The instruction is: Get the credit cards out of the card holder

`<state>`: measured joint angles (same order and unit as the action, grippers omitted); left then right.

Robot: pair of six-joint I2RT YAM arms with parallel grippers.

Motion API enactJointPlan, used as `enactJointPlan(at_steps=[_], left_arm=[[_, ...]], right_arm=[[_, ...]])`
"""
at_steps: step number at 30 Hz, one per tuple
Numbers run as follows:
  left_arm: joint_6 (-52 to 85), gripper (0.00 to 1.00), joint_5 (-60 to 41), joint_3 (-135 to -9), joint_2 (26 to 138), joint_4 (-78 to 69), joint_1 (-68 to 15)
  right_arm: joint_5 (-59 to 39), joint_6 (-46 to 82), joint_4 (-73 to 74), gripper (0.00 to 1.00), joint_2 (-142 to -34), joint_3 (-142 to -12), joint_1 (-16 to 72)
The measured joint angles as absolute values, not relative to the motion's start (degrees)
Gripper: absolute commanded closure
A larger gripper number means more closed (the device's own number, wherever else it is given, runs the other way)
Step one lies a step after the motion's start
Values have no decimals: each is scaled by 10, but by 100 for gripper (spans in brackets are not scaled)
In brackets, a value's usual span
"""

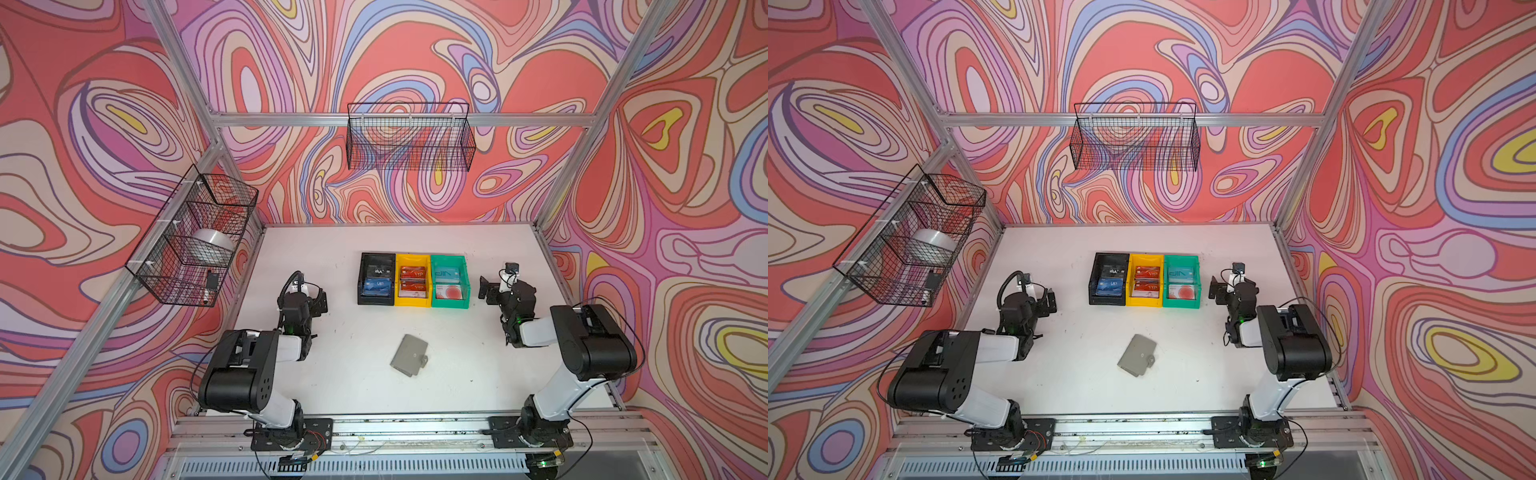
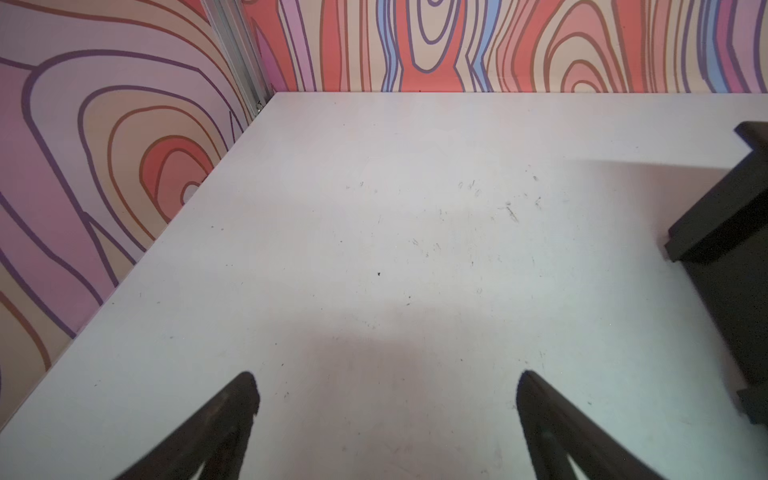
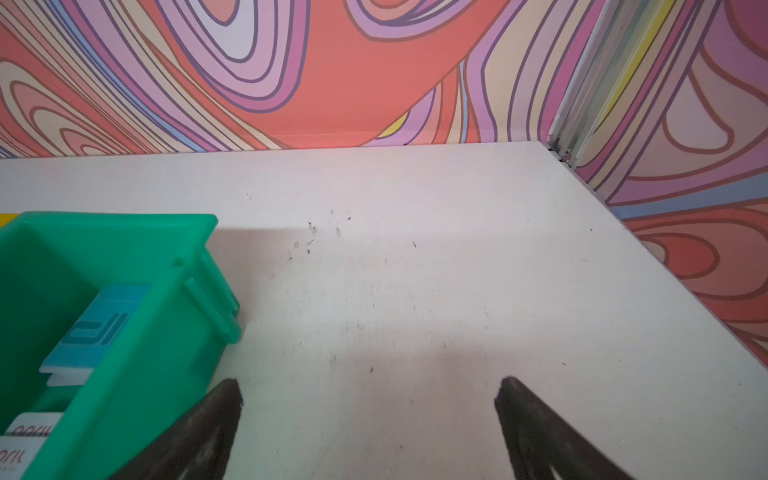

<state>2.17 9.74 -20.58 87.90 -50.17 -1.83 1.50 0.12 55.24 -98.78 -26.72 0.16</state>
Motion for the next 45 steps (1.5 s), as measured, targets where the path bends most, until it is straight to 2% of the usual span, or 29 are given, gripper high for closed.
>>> enactJointPlan(at_steps=[23, 30, 35, 40, 45], left_arm=[[22, 0, 97, -206, 879, -502, -18], [21, 1, 96, -206, 879, -502, -18], [19, 3, 91, -206, 858, -488, -22], [13, 8, 76, -211, 774, -423, -29], [40, 11, 9, -267, 678, -287, -43]], right_arm=[[15, 1, 552, 2, -988, -267, 2], [22, -6, 548, 12, -975, -261, 10], [55, -32, 458, 12, -860, -269, 62], [64, -41, 262, 15, -768, -388, 154], [8, 10, 81, 26, -744, -480, 229]])
